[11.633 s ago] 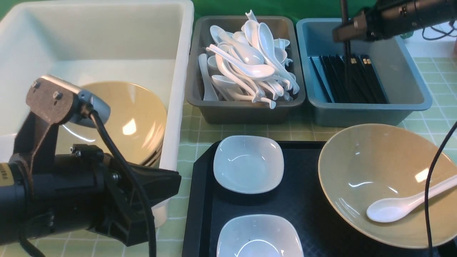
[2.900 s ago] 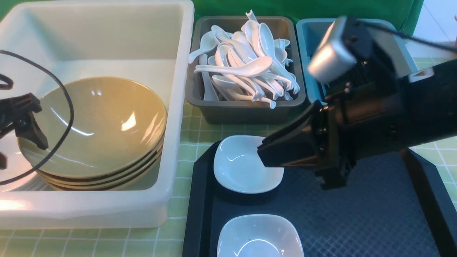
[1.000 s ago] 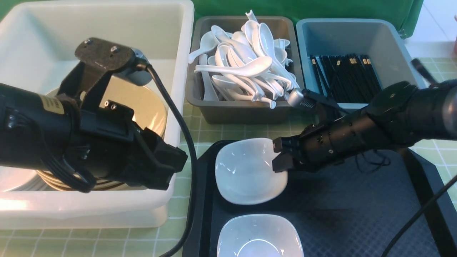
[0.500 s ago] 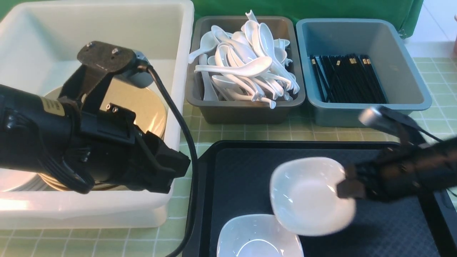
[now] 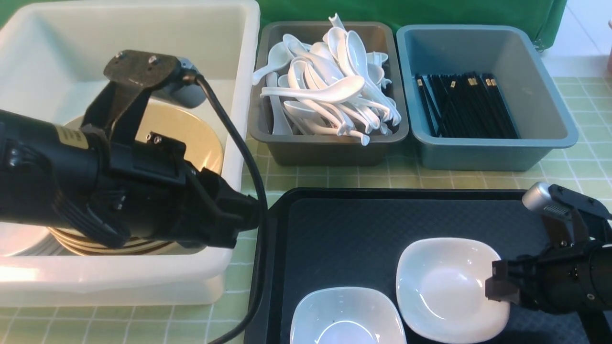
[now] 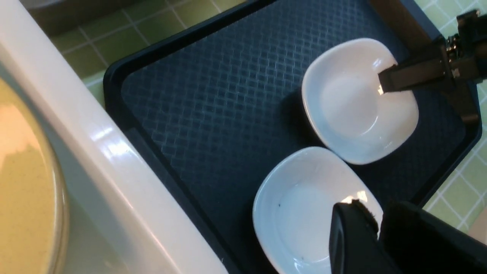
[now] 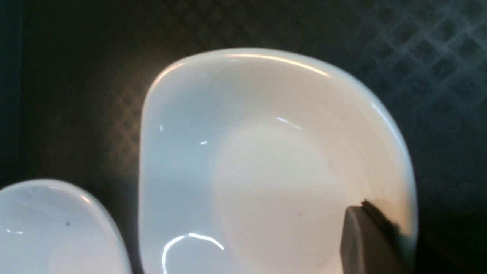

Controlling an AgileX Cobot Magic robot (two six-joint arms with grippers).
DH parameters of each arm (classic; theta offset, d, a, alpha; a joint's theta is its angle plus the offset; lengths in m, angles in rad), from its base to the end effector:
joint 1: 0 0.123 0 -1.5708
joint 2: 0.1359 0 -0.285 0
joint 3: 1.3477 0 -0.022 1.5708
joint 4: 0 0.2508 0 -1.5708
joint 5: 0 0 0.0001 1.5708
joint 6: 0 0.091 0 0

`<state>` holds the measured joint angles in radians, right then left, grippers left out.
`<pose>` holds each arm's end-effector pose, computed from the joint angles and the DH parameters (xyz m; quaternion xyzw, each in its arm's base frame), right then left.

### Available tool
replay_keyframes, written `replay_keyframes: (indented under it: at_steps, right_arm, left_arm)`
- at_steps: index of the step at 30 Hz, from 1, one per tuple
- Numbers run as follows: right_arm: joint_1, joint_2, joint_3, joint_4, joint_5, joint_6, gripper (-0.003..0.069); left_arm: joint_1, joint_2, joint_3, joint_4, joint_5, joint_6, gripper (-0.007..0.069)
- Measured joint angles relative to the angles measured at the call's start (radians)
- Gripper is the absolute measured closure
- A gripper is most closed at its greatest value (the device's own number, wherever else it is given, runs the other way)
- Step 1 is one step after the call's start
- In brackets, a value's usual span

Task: On green table put chopsticks spoon bowls plates into blue grey white boxes.
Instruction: 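Place the white bowl down on the black tray with the right gripper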

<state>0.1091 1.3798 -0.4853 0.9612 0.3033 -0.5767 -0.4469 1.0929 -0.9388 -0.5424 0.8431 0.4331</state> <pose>0.2186 0.0464 0.1681 0.0846 0.9469 0.1818 0.2512 0.1765 -0.1235 0.3345 0.2944 0.8687 -0.2492 0.3108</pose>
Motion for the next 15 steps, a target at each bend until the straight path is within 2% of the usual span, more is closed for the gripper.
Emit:
replay_keyframes:
  at_steps: [6, 7, 9, 10, 13, 15]
  right_arm:
    - [0.0, 0.0, 0.001, 0.0, -0.052, -0.009, 0.0417]
    - [0.0, 0.0, 0.001, 0.0, -0.075, -0.013, 0.034]
    - [0.0, 0.0, 0.001, 0.0, -0.08, -0.019, 0.0306]
    - [0.0, 0.0, 0.001, 0.0, -0.083, -0.029, 0.0255]
    - [0.0, -0.005, 0.002, 0.0, -0.085, -0.053, 0.02]
    - [0.0, -0.033, 0.004, 0.0, -0.088, -0.083, 0.015]
  left_arm:
    - [0.0, 0.0, 0.0, -0.018, -0.053, -0.004, 0.0536]
    - [0.0, 0.0, 0.0, -0.019, -0.071, -0.009, 0.0533]
    - [0.0, 0.0, 0.0, -0.019, -0.075, -0.013, 0.0531]
    - [0.0, 0.001, 0.0, -0.019, -0.076, -0.023, 0.0524]
    - [0.0, 0.011, 0.0, -0.019, -0.076, -0.034, 0.0475]
    - [0.0, 0.034, 0.0, -0.015, -0.075, -0.042, 0.0409]
